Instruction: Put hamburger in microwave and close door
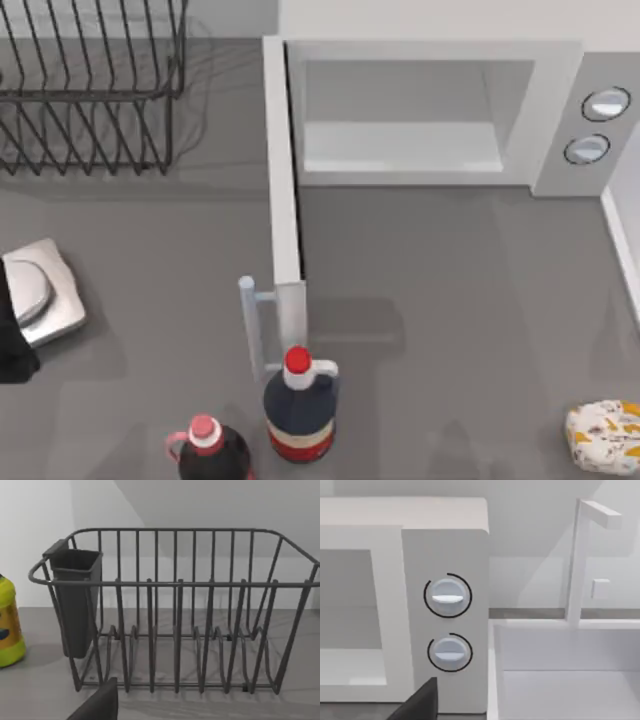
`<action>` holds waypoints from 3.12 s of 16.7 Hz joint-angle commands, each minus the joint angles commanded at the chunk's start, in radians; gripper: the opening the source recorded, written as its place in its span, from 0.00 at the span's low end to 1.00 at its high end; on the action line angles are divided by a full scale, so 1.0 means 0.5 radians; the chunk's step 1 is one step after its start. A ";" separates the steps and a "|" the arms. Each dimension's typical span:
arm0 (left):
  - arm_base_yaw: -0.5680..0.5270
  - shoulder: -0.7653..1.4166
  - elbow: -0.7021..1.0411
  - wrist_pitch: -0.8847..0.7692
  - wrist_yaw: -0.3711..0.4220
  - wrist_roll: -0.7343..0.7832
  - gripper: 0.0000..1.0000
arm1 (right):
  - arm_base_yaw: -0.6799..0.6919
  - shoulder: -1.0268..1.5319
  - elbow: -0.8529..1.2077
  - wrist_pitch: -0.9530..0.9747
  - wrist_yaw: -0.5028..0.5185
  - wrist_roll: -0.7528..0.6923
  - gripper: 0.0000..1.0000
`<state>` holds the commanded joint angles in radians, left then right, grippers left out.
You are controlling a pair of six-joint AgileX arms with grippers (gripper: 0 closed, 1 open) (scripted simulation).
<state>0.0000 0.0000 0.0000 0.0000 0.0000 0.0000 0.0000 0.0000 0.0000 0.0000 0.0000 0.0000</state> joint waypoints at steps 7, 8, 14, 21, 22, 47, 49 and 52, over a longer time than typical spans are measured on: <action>0.000 0.000 0.000 0.000 0.000 0.000 1.00 | 0.115 0.323 0.235 -0.271 0.001 0.106 1.00; 0.000 0.000 0.000 0.000 0.000 0.000 1.00 | 0.157 0.453 0.316 -0.367 0.001 0.143 1.00; 0.000 0.000 0.000 0.000 0.000 0.000 1.00 | 0.450 1.556 0.879 -1.063 -0.004 0.408 1.00; 0.000 0.000 0.000 0.000 0.000 0.000 1.00 | 0.747 2.581 1.471 -1.758 -0.006 0.674 1.00; 0.000 0.000 0.000 0.000 0.000 0.000 1.00 | 0.774 2.678 1.530 -1.820 -0.004 0.700 1.00; 0.000 0.000 0.000 0.000 0.000 0.000 1.00 | 0.832 3.246 1.269 -1.173 0.002 0.764 0.92; 0.000 0.000 0.000 0.000 0.000 0.000 1.00 | 0.832 3.246 1.269 -1.173 0.002 0.764 0.77; 0.000 0.000 0.000 0.000 0.000 0.000 1.00 | 0.832 3.246 1.269 -1.173 0.002 0.764 0.55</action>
<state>0.0000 0.0000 0.0000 0.0000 0.0000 0.0000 0.4162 1.6228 0.6343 -0.5867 0.0011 0.3821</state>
